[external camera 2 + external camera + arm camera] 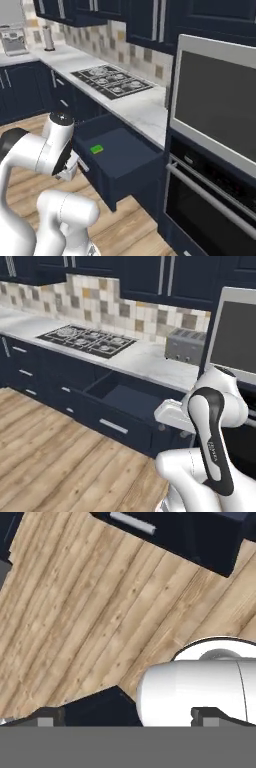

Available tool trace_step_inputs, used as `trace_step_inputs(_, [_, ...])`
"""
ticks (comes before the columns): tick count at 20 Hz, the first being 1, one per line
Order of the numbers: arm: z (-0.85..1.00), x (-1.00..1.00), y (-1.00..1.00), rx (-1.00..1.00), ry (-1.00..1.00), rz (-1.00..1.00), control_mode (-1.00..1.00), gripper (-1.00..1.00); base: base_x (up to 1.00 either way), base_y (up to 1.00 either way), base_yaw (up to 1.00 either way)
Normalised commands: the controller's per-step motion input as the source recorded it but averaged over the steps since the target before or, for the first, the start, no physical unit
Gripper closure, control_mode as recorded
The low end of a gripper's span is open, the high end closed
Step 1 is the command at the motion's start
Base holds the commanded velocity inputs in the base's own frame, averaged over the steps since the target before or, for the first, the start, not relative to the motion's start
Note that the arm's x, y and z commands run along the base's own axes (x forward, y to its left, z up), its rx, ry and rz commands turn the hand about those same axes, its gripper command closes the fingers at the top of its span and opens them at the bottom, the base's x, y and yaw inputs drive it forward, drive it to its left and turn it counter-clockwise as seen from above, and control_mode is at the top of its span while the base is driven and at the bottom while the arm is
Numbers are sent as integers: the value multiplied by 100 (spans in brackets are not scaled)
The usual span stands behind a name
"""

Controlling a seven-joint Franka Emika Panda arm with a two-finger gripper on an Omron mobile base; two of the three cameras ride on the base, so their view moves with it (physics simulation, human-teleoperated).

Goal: Restock the sink supplies by placing the sponge and soap dispenser on the counter and next to the sink. Make sure the soap dispenser is upright.

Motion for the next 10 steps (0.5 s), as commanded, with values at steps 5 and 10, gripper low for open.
trace_step_inputs(5, [0,0,0,0,0,0,100,-100,67,69,-68])
trace_step_inputs(10, [0,0,0,0,0,0,100,-100,29,100,-46])
